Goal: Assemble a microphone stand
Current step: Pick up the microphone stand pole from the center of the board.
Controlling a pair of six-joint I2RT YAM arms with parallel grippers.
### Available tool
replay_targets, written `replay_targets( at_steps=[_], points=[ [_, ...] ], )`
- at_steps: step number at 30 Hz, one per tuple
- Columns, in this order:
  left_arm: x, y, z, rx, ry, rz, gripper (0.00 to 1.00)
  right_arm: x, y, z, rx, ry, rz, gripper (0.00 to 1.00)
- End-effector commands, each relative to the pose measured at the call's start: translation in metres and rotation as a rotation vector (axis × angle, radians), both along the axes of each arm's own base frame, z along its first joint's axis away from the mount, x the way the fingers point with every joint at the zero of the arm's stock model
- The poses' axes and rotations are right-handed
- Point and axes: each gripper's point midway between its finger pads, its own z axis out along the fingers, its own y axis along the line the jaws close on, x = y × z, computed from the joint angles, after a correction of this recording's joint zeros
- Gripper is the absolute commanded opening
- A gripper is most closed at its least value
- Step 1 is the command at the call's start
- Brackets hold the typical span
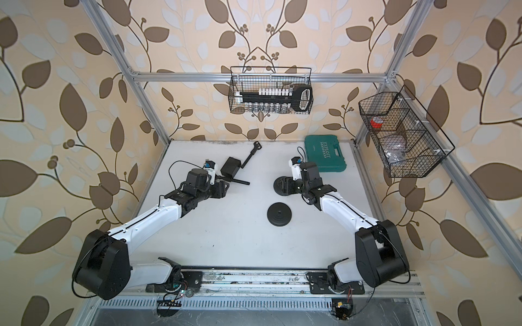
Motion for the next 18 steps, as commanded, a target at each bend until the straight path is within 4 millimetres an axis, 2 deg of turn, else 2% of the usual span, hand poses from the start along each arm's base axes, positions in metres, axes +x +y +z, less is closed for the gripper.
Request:
replay_targets(
  at_steps=[1,6,12,16,18],
  points=[
    [0.001,0.011,0.013,-0.021,0.009,0.111,0.63,-0.001,0.04,0.007,-0.03,-0.026,0.174,0.69],
    [-0.013,0.031,0.014,-0.057,0.041,0.25,0.65,0.004,0.088,-0.01,-0.102,-0.044,0.403,0.7],
    [-0.034,0.038,0.005,-0.057,0.104,0.272,0.59,0.03,0.142,-0.04,-0.15,-0.041,0.541,0.71],
    [-0.043,0.045,-0.003,-0.049,0.106,0.295,0.59,0.049,0.167,-0.061,-0.2,-0.028,0.575,0.71],
    [-0.046,0.041,-0.006,-0.07,0.107,0.276,0.61,0.058,0.174,-0.071,-0.235,-0.035,0.579,0.7]
  ],
)
